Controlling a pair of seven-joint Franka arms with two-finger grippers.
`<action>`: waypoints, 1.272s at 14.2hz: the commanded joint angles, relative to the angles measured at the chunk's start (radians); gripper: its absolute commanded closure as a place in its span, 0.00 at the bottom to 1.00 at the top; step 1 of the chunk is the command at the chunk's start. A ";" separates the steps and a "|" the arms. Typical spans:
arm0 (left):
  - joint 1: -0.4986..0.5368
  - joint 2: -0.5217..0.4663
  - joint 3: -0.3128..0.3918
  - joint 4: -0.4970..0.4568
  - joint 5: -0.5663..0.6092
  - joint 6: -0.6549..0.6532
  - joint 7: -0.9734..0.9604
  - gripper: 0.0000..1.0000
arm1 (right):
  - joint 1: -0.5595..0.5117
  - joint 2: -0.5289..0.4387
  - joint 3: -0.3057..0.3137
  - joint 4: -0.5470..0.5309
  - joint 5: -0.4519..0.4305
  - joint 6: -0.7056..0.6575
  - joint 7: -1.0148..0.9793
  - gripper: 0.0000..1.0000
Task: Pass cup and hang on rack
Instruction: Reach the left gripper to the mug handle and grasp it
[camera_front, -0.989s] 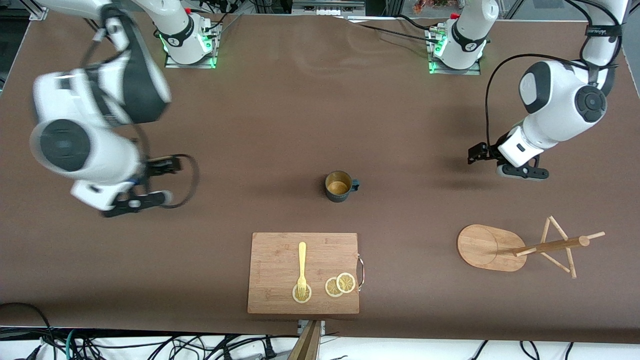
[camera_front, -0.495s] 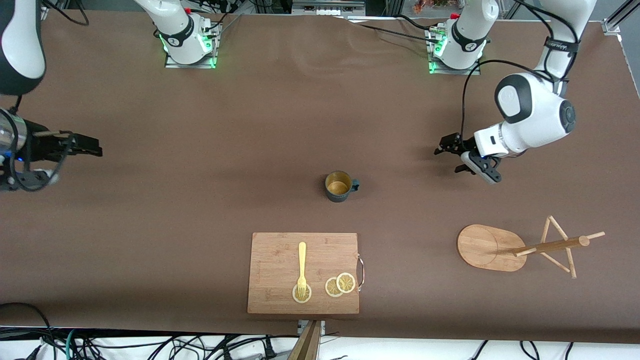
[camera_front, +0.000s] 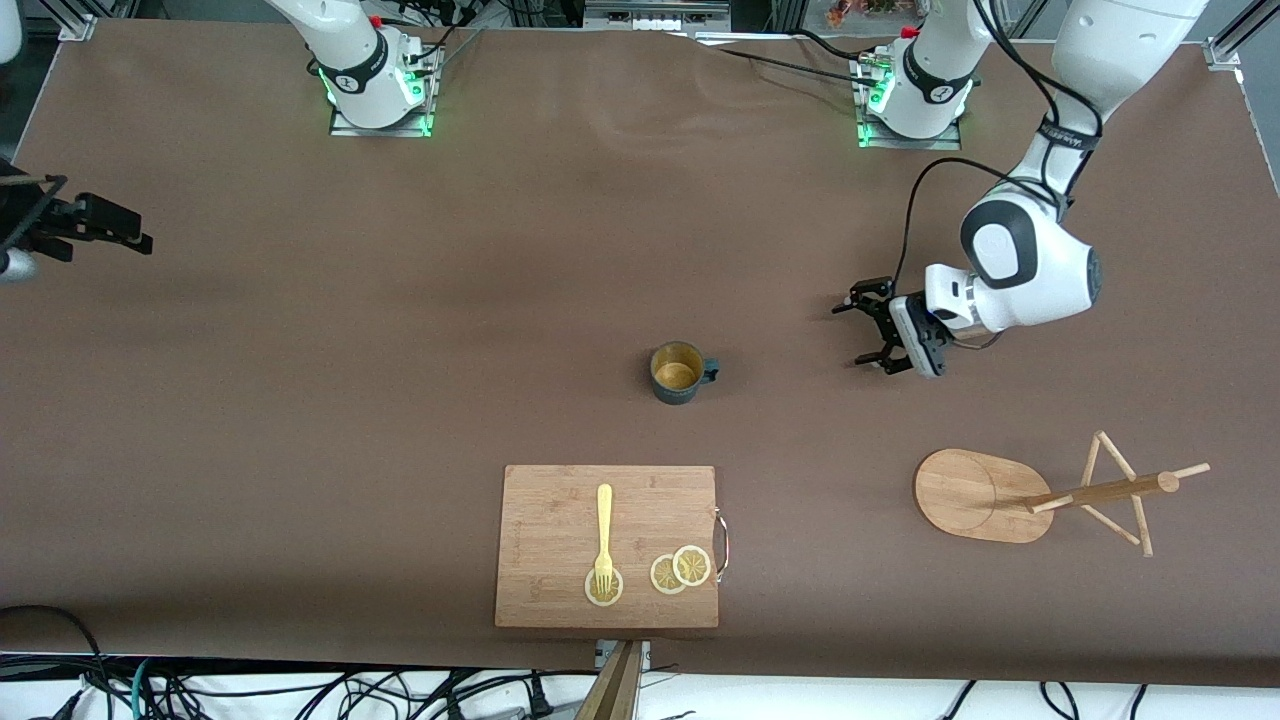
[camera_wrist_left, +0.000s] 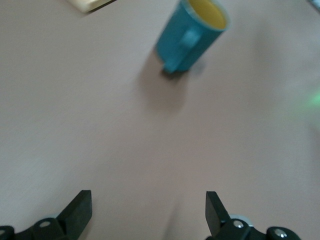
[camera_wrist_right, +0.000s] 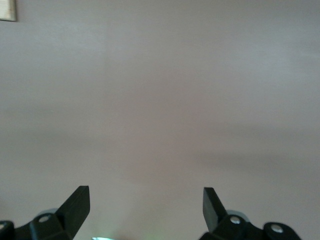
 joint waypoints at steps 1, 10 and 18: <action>0.065 0.076 -0.100 0.051 -0.093 -0.040 0.212 0.00 | -0.059 0.024 0.055 0.055 -0.038 -0.046 0.008 0.00; 0.100 0.407 -0.160 0.300 -0.236 -0.182 0.664 0.00 | -0.050 0.052 0.077 0.109 -0.009 -0.074 0.076 0.00; 0.079 0.564 -0.255 0.436 -0.354 -0.174 0.794 0.02 | -0.050 0.052 0.091 0.109 0.027 -0.105 0.074 0.00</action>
